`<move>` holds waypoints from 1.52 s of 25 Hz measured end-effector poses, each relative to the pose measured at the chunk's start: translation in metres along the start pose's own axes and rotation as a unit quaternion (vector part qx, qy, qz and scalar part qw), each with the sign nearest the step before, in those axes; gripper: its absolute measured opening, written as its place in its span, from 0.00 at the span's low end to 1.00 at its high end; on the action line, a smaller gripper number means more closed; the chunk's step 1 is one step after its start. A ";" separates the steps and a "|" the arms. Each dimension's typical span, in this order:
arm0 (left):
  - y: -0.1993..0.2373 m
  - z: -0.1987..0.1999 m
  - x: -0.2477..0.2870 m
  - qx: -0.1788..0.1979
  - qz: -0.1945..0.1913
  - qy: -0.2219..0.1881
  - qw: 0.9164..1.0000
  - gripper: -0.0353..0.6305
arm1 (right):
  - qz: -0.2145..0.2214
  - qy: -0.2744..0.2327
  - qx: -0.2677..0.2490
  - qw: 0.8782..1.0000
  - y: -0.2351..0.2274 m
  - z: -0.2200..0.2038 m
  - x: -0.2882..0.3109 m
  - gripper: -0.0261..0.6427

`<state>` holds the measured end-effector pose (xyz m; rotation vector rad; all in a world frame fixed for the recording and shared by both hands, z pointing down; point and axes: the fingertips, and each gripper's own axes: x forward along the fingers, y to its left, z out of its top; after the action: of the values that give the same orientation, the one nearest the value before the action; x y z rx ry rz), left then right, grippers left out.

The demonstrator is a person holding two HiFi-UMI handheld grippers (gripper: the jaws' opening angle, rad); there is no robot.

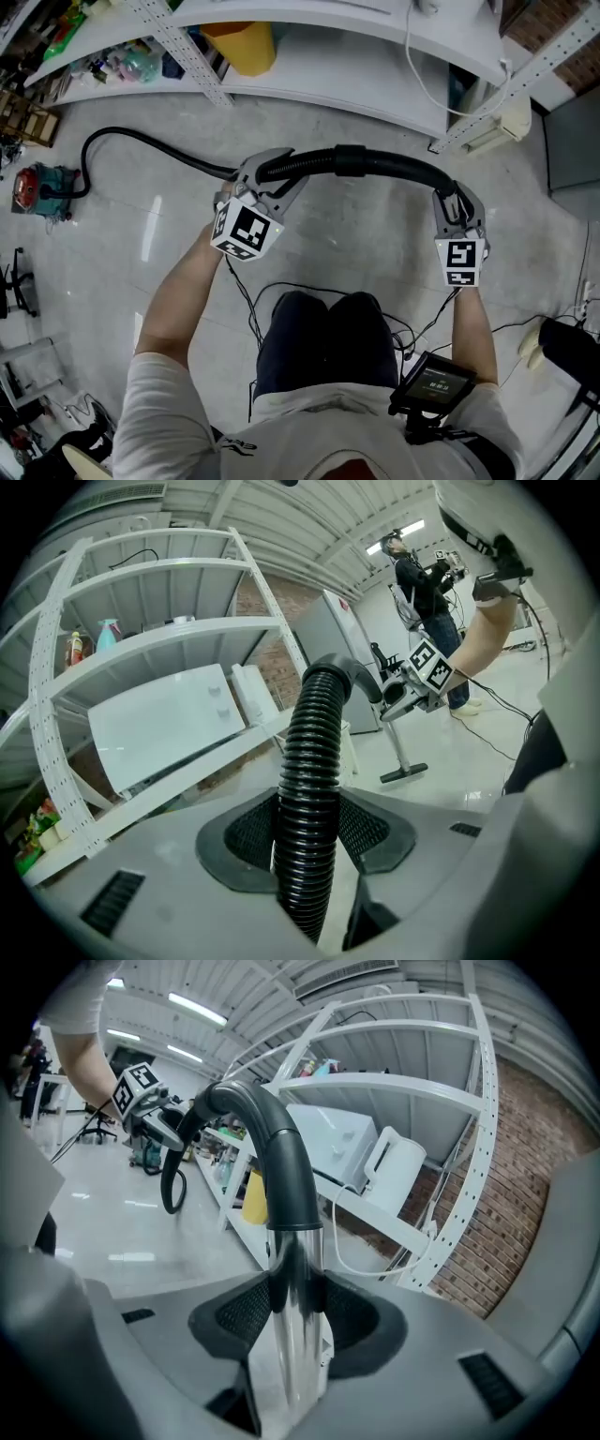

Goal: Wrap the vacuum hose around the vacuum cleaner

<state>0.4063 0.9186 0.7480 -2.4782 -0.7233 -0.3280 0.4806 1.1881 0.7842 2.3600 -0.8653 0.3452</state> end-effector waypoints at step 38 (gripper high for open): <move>0.182 0.285 -0.367 -0.111 0.182 0.027 0.977 0.32 | 0.098 -0.089 -0.032 0.991 -0.020 0.442 -0.185 0.30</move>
<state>0.2268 0.7894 0.3008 -2.7343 -0.2075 -0.3509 0.3703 1.0224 0.3480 2.2767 -1.1789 0.1814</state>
